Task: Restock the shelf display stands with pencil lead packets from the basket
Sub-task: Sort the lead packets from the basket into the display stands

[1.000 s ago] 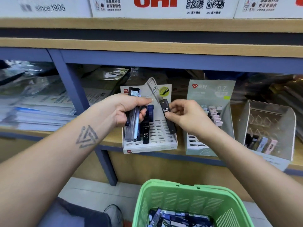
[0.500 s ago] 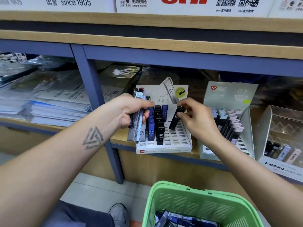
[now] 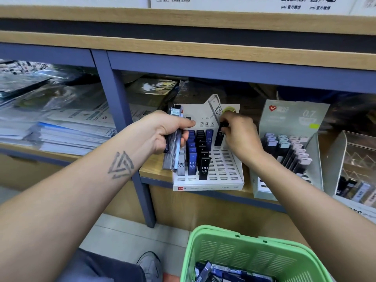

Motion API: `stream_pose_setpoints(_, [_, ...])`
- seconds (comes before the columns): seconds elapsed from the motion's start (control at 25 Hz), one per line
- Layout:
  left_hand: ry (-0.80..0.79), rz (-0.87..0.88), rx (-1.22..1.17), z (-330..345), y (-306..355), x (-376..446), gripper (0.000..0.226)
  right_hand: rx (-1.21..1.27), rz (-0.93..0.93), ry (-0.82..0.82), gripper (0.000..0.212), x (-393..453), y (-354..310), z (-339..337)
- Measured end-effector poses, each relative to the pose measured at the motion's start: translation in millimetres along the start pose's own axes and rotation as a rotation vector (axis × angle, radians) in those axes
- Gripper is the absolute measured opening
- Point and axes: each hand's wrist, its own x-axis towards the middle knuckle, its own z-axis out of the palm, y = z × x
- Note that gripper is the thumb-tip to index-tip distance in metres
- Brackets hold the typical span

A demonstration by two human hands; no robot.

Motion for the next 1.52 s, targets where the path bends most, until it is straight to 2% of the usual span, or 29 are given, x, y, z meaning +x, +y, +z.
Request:
stream_pose_setpoints(0.24, [-0.012, 0.003, 0.016, 2, -2, 3, 0.017, 0.072, 0.065, -0.086, 0.027, -5, 3, 8])
stream_pose_setpoints(0.52, [-0.006, 0.015, 0.017, 1, -3, 3, 0.016, 0.069, 0.066, -0.112, 0.032, -1, 6, 8])
stream_pose_setpoints(0.72, [-0.001, 0.015, 0.014, 2, -4, 5, 0.016, -0.160, -0.072, -0.006, 0.029, 4, 9, 20])
stream_pose_setpoints(0.84, [0.000, 0.014, 0.012, 4, -5, 6, 0.018, -0.265, -0.062, 0.021, 0.021, 8, 12, 26])
stream_pose_setpoints(1.24, [-0.020, -0.002, -0.008, 5, -6, 3, 0.019, -0.327, -0.053, -0.124, 0.025, 5, 11, 21])
stream_pose_setpoints(1.32, [-0.039, -0.009, -0.013, 7, -7, 2, 0.018, -0.164, 0.000, -0.112, 0.023, 5, 3, 14])
stream_pose_setpoints(1.4, [-0.078, -0.013, -0.012, 10, -8, 0, 0.016, 0.331, 0.196, -0.123, 0.021, 4, -14, 1])
stream_pose_setpoints(1.48, [-0.118, 0.015, -0.019, 15, -11, -3, 0.013, 0.854, 0.381, -0.232, 0.018, -4, -33, -17])
stream_pose_setpoints(1.52, [-0.130, 0.039, -0.034, 19, -12, -5, 0.011, 1.007, 0.434, -0.293, 0.017, -11, -38, -27])
